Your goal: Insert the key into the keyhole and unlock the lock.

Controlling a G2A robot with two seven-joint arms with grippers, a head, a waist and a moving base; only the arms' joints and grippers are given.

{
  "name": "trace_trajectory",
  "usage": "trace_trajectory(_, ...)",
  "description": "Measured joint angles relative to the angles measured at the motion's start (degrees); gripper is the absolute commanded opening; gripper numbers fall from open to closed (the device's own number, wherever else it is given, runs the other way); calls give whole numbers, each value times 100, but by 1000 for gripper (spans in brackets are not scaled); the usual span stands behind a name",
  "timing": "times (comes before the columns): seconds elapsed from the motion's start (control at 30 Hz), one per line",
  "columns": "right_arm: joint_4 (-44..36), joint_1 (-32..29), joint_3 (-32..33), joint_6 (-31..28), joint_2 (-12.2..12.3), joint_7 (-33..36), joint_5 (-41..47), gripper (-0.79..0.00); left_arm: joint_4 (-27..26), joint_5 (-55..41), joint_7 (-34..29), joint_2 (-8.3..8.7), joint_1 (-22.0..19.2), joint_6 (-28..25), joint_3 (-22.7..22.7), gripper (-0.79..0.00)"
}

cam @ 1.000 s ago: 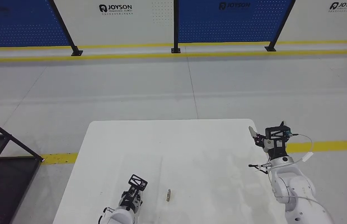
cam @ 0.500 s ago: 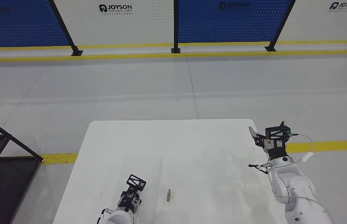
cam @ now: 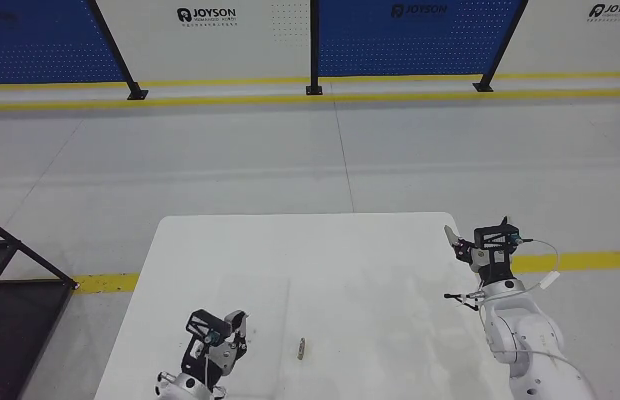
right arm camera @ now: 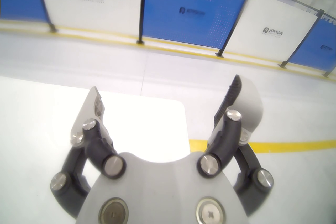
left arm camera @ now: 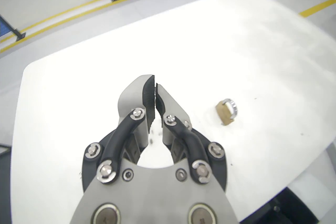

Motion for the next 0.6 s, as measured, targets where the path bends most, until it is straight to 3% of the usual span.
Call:
trace_trajectory(0.17, -296, -371, -114, -283, 6, 89, -277, 0, 369, -276, 1494, 74, 48, -1192, -438, -785)
trace_trajectory(0.27, -682, -890, -352, -431, 11, -37, -800, 0, 576, -160, 2025, 94, -12, -1455, -495, -785)
trace_trajectory(0.47, -999, -1904, -1090, -663, 23, -460, -2094, 0, 729, -145, 2259, 105, -71, -1542, -554, -785)
trace_trajectory(0.6, -809, -2087, -1734, -578, -6, -485, -2808, 0, 727, -146, 2257, 104, -70, -1542, -553, -785)
